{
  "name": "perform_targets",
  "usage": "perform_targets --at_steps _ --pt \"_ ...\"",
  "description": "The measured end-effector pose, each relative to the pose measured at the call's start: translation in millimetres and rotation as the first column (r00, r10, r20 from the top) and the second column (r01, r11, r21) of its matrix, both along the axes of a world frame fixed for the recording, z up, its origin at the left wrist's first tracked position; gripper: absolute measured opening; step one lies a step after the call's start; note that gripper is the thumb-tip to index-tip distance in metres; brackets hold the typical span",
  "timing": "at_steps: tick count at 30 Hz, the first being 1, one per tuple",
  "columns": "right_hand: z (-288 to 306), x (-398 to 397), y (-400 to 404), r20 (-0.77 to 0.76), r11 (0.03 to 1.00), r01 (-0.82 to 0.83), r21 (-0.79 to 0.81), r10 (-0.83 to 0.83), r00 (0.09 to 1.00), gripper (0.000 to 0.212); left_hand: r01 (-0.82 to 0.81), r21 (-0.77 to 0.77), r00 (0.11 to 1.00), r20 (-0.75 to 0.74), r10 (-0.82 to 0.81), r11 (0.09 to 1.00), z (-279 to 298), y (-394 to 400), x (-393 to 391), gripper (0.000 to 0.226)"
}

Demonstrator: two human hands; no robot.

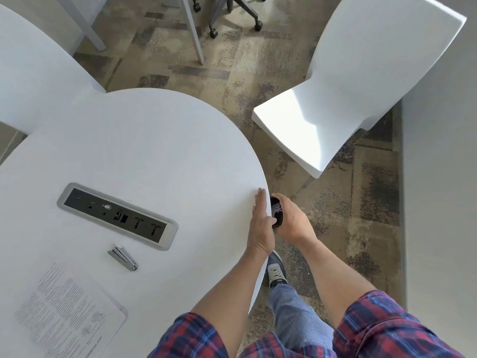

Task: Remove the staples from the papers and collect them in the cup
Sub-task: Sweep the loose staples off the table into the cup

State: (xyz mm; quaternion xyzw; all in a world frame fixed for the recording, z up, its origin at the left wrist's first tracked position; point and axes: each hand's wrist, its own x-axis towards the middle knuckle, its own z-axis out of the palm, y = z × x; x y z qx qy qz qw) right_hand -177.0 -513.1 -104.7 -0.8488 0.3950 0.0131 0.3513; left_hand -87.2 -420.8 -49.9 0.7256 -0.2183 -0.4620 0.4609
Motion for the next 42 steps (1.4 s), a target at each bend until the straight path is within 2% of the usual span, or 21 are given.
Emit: perform_targets --at_steps 6,11,13,16,20,23,26,29,33,36,39,42 --pt "7 2 -2 0.025 1.000 0.004 0.031 -0.004 1.000 0.060 0.052 0.005 0.999 0.012 -0.052 0.999 8 -15 -3 0.088" --pt "6 0 -8 0.030 1.000 0.019 0.025 -0.020 0.999 0.067 0.045 -0.020 0.999 0.008 -0.044 0.999 2 -11 1 0.083" --pt "5 2 -12 0.016 1.000 0.020 0.018 -0.020 1.000 0.069 -0.016 -0.062 0.999 -0.031 0.014 0.998 2 -8 4 0.081" --pt "6 4 -15 -0.008 1.000 0.020 0.012 -0.020 1.000 0.074 -0.207 -0.141 0.973 -0.129 0.189 0.968 3 -9 14 0.079" --pt "5 2 -16 -0.003 0.999 0.033 0.024 -0.033 0.999 0.079 -0.263 -0.160 0.963 -0.097 0.250 0.952 2 -5 35 0.076" --pt "5 2 -16 -0.008 0.999 0.040 0.023 -0.040 0.999 0.083 -0.183 -0.055 0.982 -0.052 0.180 0.982 -3 1 41 0.081" --pt "6 4 -15 0.003 0.999 0.033 0.016 -0.033 0.999 0.081 0.059 0.055 0.995 0.073 -0.063 0.997 -5 -2 33 0.087" --pt "5 3 -16 -0.004 1.000 0.031 -0.002 -0.031 1.000 0.079 0.179 0.113 0.971 0.138 -0.194 0.977 -1 -9 23 0.088" --pt "9 4 -18 0.039 1.000 0.023 0.005 -0.023 0.999 0.067 0.245 0.123 0.958 0.124 -0.260 0.962 0 -15 14 0.085" --pt "10 5 -18 0.047 0.999 0.047 0.026 -0.048 0.998 0.053 0.280 0.114 0.957 0.044 -0.287 0.953 6 -22 6 0.084" --pt "6 3 -19 0.029 0.995 0.095 0.040 -0.096 0.995 0.058 0.247 0.052 0.968 -0.049 -0.245 0.968 9 -29 0 0.082" --pt "7 1 -18 0.024 0.995 0.084 0.049 -0.085 0.996 0.067 0.163 -0.020 0.985 -0.049 -0.163 0.986 6 -25 -2 0.079"
